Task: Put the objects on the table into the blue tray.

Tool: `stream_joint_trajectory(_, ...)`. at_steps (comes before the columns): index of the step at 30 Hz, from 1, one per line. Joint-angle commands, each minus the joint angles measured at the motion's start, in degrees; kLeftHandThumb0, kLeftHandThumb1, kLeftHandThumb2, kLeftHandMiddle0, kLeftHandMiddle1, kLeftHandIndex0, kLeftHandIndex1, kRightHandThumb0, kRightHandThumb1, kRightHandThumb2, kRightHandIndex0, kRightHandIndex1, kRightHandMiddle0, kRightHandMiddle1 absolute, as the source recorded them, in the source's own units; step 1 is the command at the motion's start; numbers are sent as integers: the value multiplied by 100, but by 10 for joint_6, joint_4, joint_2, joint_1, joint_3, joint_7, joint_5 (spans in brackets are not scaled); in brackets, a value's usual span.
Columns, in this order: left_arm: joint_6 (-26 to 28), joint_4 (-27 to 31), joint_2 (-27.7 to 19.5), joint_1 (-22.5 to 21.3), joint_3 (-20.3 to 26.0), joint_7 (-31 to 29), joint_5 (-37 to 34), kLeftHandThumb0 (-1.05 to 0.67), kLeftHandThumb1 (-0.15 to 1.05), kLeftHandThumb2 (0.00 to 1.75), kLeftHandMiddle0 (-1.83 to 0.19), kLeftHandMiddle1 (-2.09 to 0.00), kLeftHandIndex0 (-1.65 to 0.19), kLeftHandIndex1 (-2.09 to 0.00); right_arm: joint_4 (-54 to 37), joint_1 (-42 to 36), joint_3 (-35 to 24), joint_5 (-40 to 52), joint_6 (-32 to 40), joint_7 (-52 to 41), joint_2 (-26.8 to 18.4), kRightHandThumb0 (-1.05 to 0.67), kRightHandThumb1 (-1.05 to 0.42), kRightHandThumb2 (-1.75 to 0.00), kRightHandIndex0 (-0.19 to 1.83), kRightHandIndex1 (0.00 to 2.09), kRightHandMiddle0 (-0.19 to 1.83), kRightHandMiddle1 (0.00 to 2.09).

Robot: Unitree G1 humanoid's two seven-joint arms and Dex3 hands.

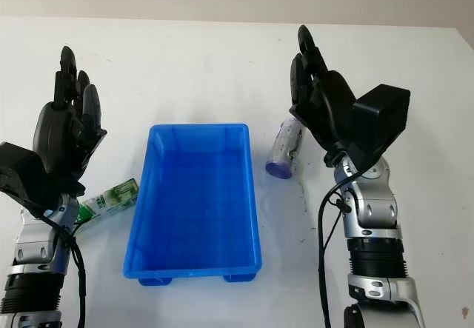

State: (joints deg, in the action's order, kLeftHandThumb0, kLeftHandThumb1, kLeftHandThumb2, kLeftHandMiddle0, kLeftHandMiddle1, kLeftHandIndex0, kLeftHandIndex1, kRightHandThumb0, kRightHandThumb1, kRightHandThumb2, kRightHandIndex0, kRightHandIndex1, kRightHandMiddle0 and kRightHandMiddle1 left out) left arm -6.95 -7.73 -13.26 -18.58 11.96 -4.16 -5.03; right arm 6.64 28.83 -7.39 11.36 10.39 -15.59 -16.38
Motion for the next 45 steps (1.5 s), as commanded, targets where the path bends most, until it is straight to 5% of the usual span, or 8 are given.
stream_joint_trajectory(1,-3,8,-5,2,3,-2,-2,-78,105,63,19,0,19,0,-8,-3,-5,1,-5,0,-1,-76,-105,-78,-19,0,-19,0)
stream_joint_trajectory(13,0,-1,-6,-9,-1,-6,1,-79,105,63,19,0,19,0,9,5,-5,1,-13,-18,-10,-76,-105,-76,-19,0,-19,0)
stream_joint_trajectory(20,10,19,-7,2,2,-3,2,-79,105,63,19,0,19,0,36,56,5,-29,-53,-102,-93,-79,-105,-54,-19,0,-19,0)
stream_joint_trajectory(28,12,21,-10,3,5,-10,-2,-78,105,63,19,0,19,0,113,137,46,-119,-127,-183,-197,-87,-96,-7,-18,2,-16,3)
stream_joint_trajectory(33,16,18,-12,-2,4,-8,4,-79,105,63,19,0,19,0,117,161,75,-174,-156,-211,-240,-89,-87,-4,-12,6,-9,7)
stream_joint_trajectory(40,15,13,-14,-5,1,-14,2,-77,105,64,19,0,19,0,144,170,146,-322,-327,-203,-324,-84,-77,-4,-6,7,-1,8)
stream_joint_trajectory(45,17,10,-19,-10,0,-16,4,-79,105,64,19,0,19,0,133,174,176,-404,-378,-194,-355,-78,-76,-5,-6,7,-1,7)
